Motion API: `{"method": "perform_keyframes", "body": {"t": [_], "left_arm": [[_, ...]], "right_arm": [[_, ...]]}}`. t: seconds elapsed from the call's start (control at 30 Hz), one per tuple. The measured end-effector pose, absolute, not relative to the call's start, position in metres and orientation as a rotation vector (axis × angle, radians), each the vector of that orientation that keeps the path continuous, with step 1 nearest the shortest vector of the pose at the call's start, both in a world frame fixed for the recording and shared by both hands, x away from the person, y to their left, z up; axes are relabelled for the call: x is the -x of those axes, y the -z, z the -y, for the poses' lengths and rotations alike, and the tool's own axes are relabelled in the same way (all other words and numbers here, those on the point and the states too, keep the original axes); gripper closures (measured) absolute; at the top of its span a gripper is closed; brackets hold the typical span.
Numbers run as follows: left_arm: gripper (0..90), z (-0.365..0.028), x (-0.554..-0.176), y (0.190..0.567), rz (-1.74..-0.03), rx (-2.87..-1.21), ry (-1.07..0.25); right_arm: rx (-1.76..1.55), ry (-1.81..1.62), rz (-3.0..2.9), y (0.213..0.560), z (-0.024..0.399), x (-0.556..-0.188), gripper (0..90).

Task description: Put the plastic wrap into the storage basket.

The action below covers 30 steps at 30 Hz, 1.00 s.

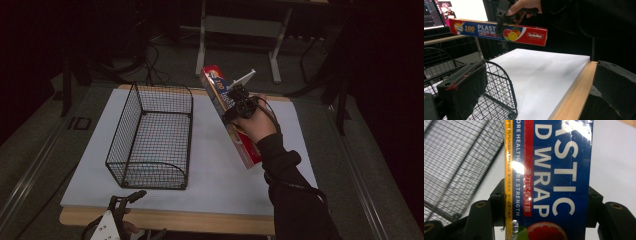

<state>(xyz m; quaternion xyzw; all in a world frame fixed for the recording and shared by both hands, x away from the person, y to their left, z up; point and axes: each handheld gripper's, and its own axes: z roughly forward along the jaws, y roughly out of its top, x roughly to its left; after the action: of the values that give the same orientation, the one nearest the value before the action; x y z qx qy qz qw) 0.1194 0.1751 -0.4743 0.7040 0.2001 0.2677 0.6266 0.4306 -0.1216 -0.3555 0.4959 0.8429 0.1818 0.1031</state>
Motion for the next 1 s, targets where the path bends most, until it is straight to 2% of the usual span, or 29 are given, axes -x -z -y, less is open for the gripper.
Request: {"method": "perform_keyframes", "body": {"t": [0.53, 1.0], "left_arm": [[0.2, -0.176, -0.119, 0.474, -0.457, -1.617, -0.618], [0.2, -0.178, -0.118, 0.474, -0.452, -1.612, -0.618]], "right_arm": [[-1.385, -0.677, -2.476, 0.331, 0.069, -0.424, 39.3], [-1.309, -0.857, -2.488, 0.327, 0.009, -0.411, 39.3]]}}
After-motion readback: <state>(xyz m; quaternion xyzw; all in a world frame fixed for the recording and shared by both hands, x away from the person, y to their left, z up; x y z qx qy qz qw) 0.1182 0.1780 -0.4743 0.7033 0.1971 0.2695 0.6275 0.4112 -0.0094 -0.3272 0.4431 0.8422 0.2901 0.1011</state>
